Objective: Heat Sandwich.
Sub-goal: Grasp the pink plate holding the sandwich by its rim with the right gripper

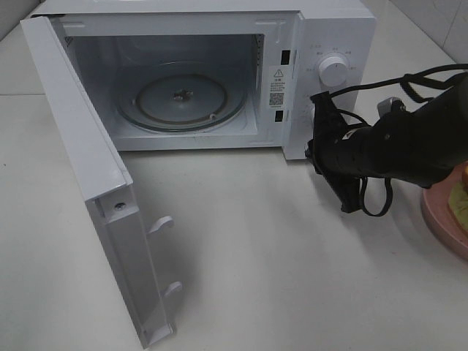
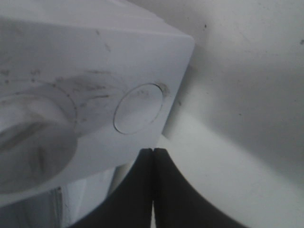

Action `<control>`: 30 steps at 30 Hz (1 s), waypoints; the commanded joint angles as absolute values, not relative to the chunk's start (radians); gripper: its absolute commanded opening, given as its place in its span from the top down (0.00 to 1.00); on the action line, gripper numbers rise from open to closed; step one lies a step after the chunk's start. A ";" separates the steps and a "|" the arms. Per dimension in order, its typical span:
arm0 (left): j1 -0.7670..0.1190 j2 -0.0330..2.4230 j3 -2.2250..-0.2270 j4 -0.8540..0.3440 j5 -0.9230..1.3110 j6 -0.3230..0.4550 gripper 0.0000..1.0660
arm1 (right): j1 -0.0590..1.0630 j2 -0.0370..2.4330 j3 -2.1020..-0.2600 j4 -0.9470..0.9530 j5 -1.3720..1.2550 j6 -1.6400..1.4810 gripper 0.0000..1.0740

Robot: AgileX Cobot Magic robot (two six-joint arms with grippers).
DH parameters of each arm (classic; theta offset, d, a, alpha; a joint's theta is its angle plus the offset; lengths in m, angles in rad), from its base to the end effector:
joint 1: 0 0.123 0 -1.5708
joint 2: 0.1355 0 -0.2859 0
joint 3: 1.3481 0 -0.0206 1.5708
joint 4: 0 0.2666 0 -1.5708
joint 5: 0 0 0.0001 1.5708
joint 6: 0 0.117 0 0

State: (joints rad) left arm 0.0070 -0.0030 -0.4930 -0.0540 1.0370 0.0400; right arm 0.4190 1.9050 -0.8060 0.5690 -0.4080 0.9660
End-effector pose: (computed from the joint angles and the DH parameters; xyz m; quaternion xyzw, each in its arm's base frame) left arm 0.0329 -0.0052 0.2735 0.0147 0.8476 -0.0145 0.5302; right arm 0.3558 0.1311 0.0925 0.4990 0.7426 0.3012 0.3299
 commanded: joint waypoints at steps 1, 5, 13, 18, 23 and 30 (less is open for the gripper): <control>0.010 -0.034 -0.491 -0.056 1.036 0.039 0.02 | 0.387 1.845 -0.803 0.558 -0.246 0.803 0.98; 0.010 -0.034 -0.491 -0.056 1.036 0.039 0.02 | 0.358 1.783 -0.803 0.535 -0.107 0.647 0.98; 0.010 -0.034 -0.491 -0.056 1.036 0.039 0.02 | 0.345 1.685 -0.803 0.316 0.117 0.462 0.97; 0.010 -0.034 -0.491 -0.056 1.036 0.039 0.02 | 0.345 1.623 -0.803 0.111 0.283 0.437 0.95; 0.010 -0.034 -0.491 -0.056 1.036 0.039 0.02 | 0.345 1.563 -0.803 -0.008 0.422 0.434 0.94; 0.010 -0.034 -0.491 -0.056 1.036 0.039 0.02 | 0.340 1.492 -0.803 -0.020 0.602 0.285 0.88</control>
